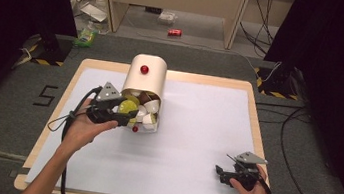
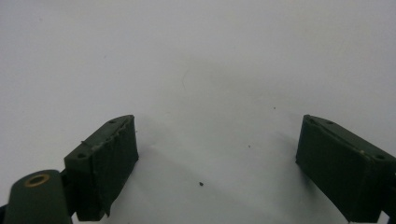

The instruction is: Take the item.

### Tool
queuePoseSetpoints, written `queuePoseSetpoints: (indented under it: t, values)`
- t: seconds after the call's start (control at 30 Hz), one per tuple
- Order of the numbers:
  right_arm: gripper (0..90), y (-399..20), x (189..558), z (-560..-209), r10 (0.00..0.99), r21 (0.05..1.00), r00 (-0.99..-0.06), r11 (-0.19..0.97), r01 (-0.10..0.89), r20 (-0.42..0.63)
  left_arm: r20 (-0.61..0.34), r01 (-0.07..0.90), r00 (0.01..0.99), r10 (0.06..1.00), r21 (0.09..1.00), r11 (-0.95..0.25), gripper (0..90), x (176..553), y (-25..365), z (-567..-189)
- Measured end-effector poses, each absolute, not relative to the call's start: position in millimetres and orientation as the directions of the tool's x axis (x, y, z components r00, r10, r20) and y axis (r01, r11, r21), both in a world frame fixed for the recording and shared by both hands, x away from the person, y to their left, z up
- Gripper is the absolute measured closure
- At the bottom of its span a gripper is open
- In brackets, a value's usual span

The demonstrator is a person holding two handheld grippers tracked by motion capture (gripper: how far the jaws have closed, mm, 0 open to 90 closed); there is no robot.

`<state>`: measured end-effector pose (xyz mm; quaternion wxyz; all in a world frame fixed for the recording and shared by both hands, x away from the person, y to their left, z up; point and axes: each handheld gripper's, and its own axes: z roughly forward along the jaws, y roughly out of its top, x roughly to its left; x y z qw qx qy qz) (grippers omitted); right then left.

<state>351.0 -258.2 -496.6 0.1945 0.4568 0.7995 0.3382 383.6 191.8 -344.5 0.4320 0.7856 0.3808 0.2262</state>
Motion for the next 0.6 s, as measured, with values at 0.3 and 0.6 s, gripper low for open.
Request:
queuePoseSetpoints:
  t: [0.3,0.6]
  values:
    - [13.1,-258,351,-497,0.862,0.718,-0.507,0.354,0.599,-0.002,0.023,0.399,0.577,0.817,0.864,-0.307,41.3,377,213,-340]
    - [13.1,-258,351,-497,0.862,0.719,-0.506,0.354,0.599,-0.003,0.016,0.402,0.547,0.837,0.872,-0.278,41.4,371,233,-341]
